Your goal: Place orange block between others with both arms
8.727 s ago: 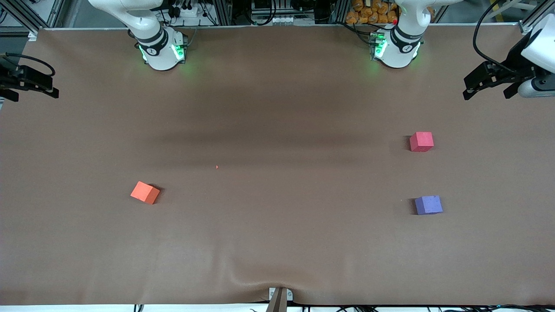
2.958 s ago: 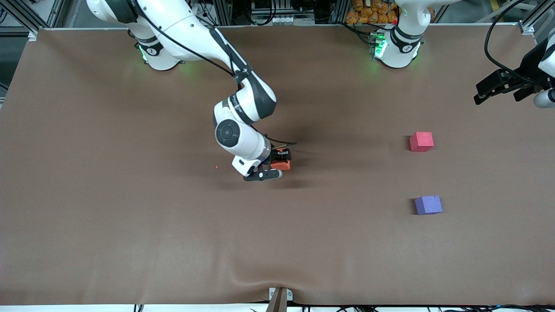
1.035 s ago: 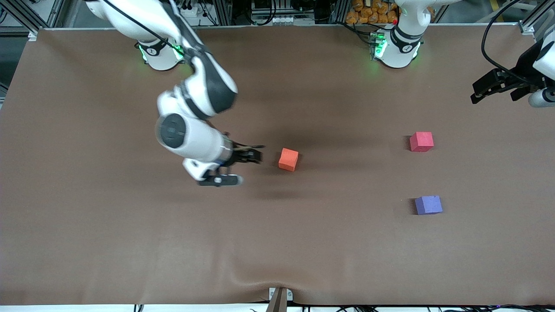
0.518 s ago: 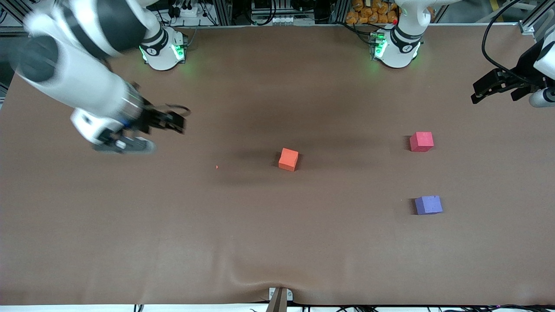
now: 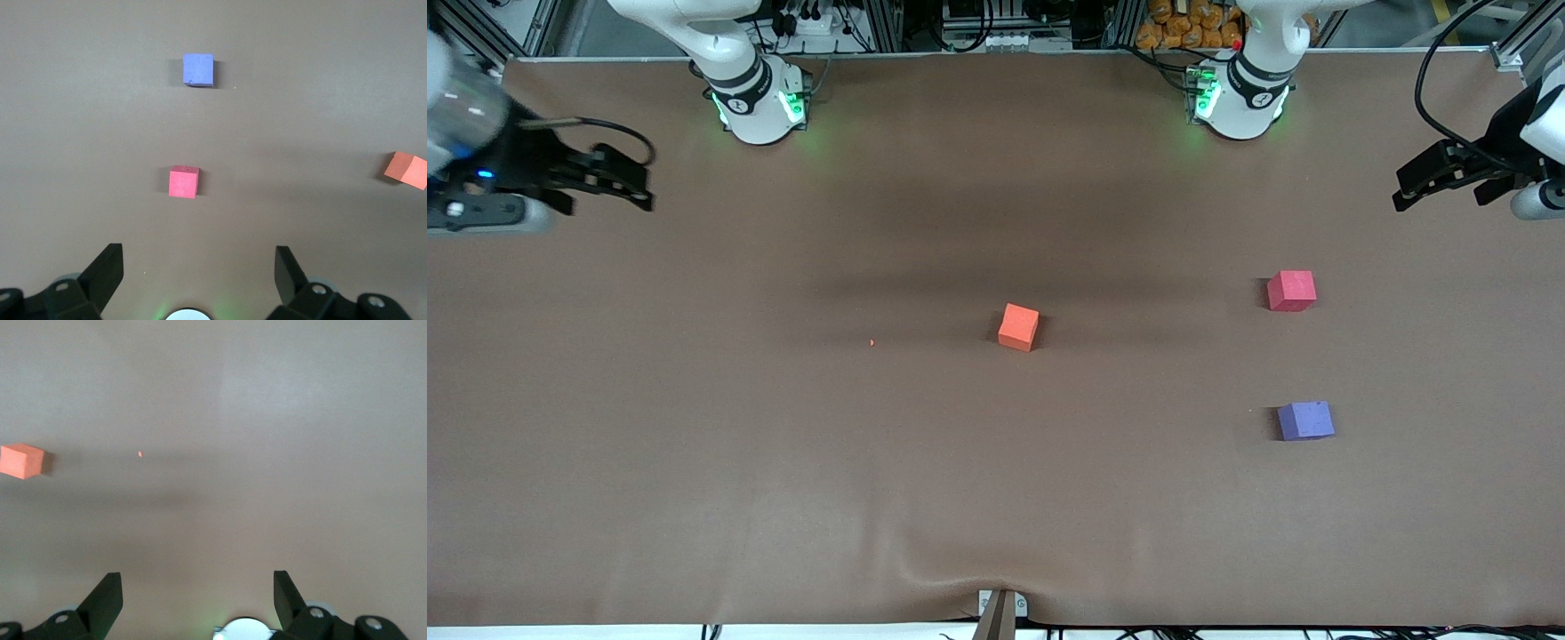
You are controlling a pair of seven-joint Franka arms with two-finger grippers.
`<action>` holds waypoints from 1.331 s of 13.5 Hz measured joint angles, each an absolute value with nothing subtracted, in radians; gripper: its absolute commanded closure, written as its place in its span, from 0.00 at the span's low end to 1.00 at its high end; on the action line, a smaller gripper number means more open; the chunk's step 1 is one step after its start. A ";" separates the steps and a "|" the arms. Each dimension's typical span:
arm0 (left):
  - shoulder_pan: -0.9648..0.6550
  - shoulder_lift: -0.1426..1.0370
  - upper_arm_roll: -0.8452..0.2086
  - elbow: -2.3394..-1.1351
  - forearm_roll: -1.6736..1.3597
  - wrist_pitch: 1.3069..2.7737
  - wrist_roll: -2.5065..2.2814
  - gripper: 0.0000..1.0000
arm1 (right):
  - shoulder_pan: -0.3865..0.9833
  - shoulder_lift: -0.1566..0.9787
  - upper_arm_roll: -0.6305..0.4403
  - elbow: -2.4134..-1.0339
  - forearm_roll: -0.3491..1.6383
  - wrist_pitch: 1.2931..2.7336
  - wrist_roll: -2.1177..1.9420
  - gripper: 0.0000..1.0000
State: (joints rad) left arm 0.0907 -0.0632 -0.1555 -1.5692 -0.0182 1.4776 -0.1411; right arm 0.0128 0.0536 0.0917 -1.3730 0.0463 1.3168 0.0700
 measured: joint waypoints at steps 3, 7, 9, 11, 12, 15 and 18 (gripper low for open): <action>0.090 -0.063 -0.156 -1.569 -0.018 1.476 -0.141 0.00 | 0.000 0.053 0.003 -1.338 0.044 1.304 -0.057 0.00; 0.090 -0.063 -0.156 -1.569 -0.018 1.475 -0.141 0.00 | -0.002 0.053 -0.027 -1.326 -0.008 1.301 -0.115 0.00; 0.090 -0.063 -0.156 -1.569 -0.018 1.475 -0.141 0.00 | -0.002 0.053 -0.027 -1.325 -0.010 1.301 -0.116 0.00; 0.090 -0.063 -0.156 -1.569 -0.018 1.475 -0.141 0.00 | -0.002 0.053 -0.026 -1.325 -0.011 1.299 -0.118 0.00; 0.090 -0.063 -0.156 -1.569 -0.018 1.475 -0.141 0.00 | -0.002 0.054 -0.025 -1.325 -0.011 1.298 -0.119 0.00; 0.090 -0.063 -0.156 -1.569 -0.018 1.475 -0.141 0.00 | -0.001 0.058 -0.025 -1.327 -0.011 1.298 -0.119 0.00; 0.091 -0.063 -0.154 -1.559 -0.018 1.475 -0.141 0.00 | -0.002 0.059 -0.037 -1.329 -0.011 1.297 -0.132 0.00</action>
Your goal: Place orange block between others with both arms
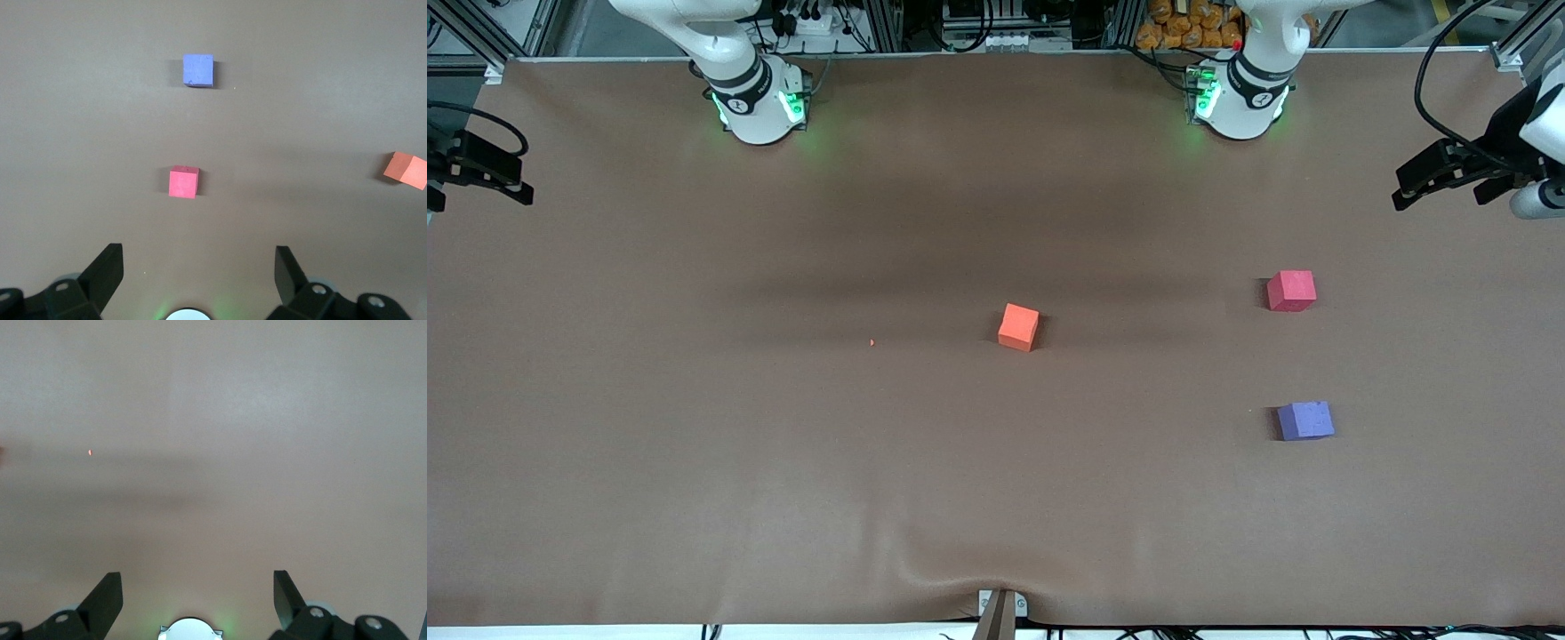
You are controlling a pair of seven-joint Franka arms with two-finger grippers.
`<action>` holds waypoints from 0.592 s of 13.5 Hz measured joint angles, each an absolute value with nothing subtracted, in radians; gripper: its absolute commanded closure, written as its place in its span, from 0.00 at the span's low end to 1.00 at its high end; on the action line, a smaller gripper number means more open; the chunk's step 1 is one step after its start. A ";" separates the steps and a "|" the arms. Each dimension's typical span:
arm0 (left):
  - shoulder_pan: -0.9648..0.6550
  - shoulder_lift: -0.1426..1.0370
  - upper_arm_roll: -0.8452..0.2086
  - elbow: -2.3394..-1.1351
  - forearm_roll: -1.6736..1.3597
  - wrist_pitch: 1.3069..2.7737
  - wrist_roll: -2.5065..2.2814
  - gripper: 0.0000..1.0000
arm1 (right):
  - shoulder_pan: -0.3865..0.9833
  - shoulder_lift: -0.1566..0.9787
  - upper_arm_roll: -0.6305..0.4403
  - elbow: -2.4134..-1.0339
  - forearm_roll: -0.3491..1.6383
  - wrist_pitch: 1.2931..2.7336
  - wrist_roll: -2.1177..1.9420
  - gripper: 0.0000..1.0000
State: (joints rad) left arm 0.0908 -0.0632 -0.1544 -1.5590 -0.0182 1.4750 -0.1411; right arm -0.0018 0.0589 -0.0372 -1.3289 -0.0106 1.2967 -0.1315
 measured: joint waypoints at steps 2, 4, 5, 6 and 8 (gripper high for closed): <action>0.092 -0.063 -0.152 -1.546 -0.018 1.475 -0.141 0.00 | -0.002 0.060 -0.038 -1.329 -0.011 1.297 -0.145 0.00; 0.092 -0.063 -0.151 -1.542 -0.018 1.475 -0.141 0.00 | -0.002 0.061 -0.039 -1.329 -0.005 1.298 -0.147 0.00; 0.092 -0.063 -0.151 -1.542 -0.018 1.475 -0.141 0.00 | -0.002 0.062 -0.043 -1.329 0.003 1.298 -0.147 0.00; 0.092 -0.063 -0.151 -1.542 -0.018 1.475 -0.141 0.00 | -0.002 0.062 -0.054 -1.329 0.010 1.298 -0.148 0.00; 0.092 -0.063 -0.151 -1.541 -0.018 1.475 -0.141 0.00 | -0.002 0.062 -0.070 -1.329 0.010 1.298 -0.153 0.00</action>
